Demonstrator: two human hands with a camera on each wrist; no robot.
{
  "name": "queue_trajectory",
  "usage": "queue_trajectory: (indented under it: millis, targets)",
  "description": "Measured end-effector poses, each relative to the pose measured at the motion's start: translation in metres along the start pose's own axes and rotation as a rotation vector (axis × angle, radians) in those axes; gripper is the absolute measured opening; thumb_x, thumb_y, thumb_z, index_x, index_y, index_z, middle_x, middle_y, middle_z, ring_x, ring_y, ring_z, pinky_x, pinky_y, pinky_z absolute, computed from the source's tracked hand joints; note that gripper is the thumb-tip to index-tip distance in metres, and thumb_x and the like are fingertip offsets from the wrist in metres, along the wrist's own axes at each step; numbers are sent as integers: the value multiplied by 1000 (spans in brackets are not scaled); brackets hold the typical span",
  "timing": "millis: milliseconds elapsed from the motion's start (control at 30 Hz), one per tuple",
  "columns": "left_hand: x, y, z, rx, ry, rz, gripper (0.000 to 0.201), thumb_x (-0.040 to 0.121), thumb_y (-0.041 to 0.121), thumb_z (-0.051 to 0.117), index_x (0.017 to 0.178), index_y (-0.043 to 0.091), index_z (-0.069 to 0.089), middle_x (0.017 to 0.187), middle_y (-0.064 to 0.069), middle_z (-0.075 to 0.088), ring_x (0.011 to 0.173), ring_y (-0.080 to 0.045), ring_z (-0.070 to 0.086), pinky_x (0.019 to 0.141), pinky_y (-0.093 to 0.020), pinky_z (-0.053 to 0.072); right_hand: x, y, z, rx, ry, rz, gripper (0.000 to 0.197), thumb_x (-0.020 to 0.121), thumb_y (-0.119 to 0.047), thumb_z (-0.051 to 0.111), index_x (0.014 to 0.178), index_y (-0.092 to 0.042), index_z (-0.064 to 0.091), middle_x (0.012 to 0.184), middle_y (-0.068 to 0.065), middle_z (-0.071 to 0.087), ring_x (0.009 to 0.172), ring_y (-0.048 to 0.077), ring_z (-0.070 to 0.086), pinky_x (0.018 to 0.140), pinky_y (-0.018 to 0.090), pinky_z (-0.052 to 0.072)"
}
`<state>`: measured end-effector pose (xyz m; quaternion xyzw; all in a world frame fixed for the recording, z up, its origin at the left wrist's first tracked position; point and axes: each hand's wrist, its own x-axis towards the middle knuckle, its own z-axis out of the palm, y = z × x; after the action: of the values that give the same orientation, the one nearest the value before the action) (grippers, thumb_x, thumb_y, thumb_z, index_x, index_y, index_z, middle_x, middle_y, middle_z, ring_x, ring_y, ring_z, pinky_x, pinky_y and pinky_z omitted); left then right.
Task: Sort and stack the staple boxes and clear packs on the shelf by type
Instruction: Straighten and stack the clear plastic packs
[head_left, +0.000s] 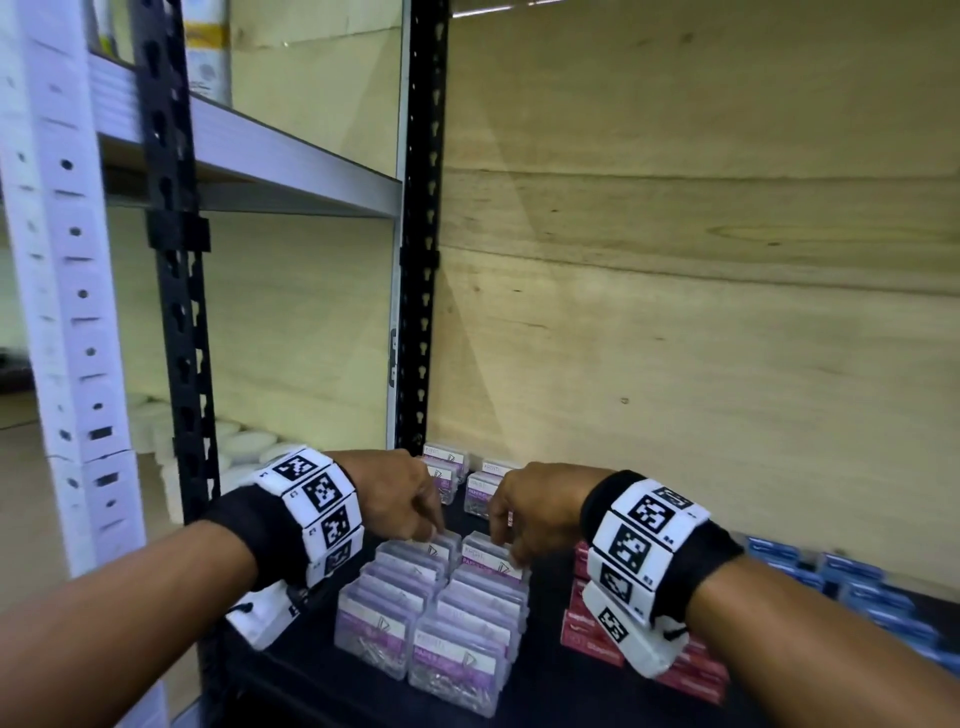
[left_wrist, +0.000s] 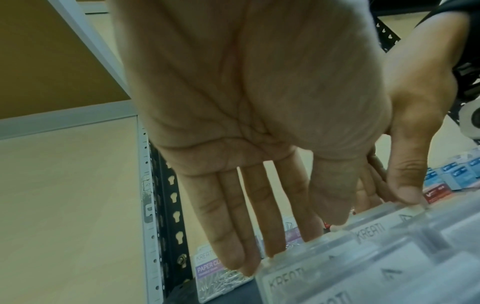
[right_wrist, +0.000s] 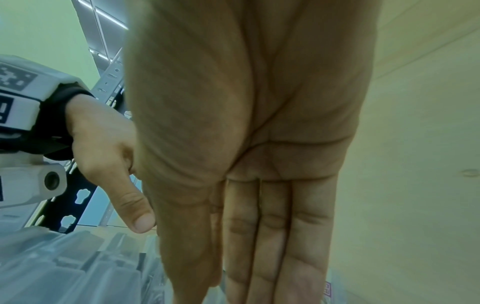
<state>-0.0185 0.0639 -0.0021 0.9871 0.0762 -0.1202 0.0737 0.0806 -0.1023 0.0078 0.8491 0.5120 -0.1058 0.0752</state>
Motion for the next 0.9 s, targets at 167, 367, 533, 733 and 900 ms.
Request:
queue_trajectory:
  millis: [167,367,533,733,900]
  targets:
    - [-5,3,2,-1,-7,0,30,91,42,58,119,35,67,117,19,67,106,-4,61,99,-31,48,-8,-1,2,23,-8,-1,28,87,-24,72,116,-25,69,115,-5,69,94,12,60,78,25,45]
    - [-12,6,3,-7,3,-18,29,91,45,58,118,39,67,118,18,66,106,-5,59,98,-28,46,-15,0,3,50,-38,-29,27,89,-22,70,116,-24,66,116,-6,68,101,15,64,84,28,50]
    - [-14,9,5,-38,-24,-31,30,91,46,58,119,38,66,119,18,65,107,-6,58,101,-33,45,-18,0,4,56,-41,-38,27,90,-22,70,117,-23,66,113,-5,69,101,15,65,83,27,50]
    - [-17,10,5,-34,-13,-30,29,90,47,58,117,39,67,116,19,67,104,-5,60,100,-31,46,-19,0,6,60,-45,-37,28,90,-23,70,118,-23,66,114,-5,69,102,15,65,89,31,52]
    - [-16,13,5,-9,-13,-28,29,92,45,56,118,38,67,119,19,66,107,-4,59,100,-31,46,-18,1,8,72,-32,-43,27,89,-23,71,116,-24,67,113,-6,70,102,14,66,88,30,52]
